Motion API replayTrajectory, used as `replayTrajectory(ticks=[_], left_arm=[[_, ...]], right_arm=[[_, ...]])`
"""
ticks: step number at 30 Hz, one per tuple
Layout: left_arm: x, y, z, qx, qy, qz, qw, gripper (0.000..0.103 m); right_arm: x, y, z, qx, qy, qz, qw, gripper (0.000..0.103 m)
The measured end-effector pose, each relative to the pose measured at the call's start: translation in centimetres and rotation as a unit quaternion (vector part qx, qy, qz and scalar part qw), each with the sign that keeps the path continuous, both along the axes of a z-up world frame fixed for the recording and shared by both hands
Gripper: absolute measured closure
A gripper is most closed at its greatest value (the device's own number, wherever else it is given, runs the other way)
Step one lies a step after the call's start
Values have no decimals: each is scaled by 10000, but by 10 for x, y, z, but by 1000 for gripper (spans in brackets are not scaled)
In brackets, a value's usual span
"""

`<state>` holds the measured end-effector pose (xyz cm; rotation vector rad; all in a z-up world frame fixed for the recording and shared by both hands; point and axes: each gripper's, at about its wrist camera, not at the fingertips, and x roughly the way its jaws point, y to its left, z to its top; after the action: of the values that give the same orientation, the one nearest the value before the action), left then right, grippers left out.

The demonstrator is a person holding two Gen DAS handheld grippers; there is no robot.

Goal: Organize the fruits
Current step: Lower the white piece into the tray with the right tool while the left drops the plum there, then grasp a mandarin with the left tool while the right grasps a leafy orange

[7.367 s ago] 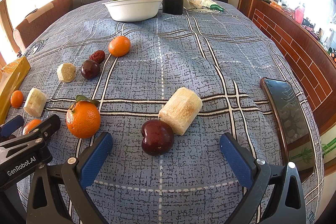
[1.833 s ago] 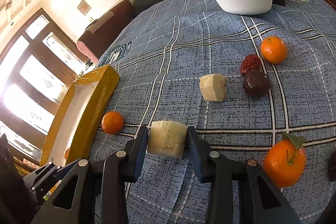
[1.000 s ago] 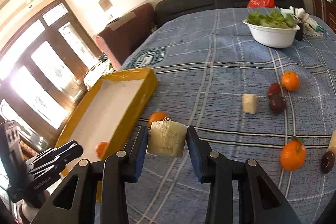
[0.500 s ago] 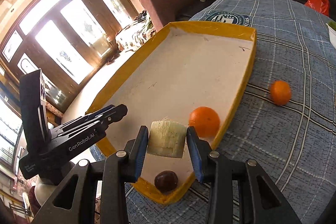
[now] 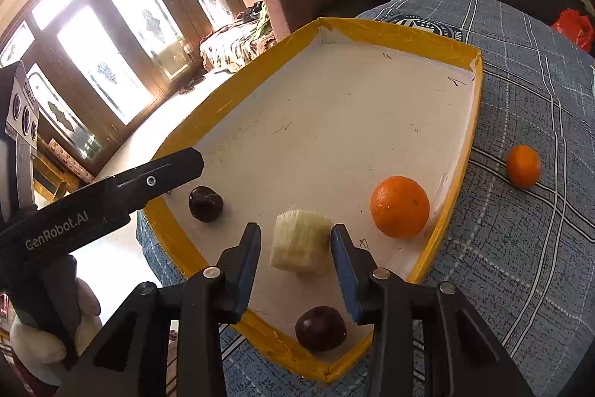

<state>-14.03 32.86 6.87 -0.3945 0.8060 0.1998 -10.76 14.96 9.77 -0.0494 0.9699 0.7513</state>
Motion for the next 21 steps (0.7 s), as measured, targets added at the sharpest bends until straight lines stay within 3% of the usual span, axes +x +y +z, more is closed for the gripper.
replayTrajectory(ticks=[5, 10, 16, 21], left_arm=[[-11, -17, 16, 80, -155, -129, 9998, 35], [-20, -44, 32, 231, -329, -364, 9985, 31], [-17, -88, 38, 390, -375, -869, 9947, 27], [-2, -124, 25, 388, -196, -1338, 9900, 26]], right_arm=[[-9, -20, 14, 122, -148, -112, 9998, 56], [-24, -66, 22, 293, -251, -437, 9983, 53], [-43, -162, 19, 306, -293, -1174, 9922, 53], [-48, -259, 16, 341, -243, -2200, 9746, 52]])
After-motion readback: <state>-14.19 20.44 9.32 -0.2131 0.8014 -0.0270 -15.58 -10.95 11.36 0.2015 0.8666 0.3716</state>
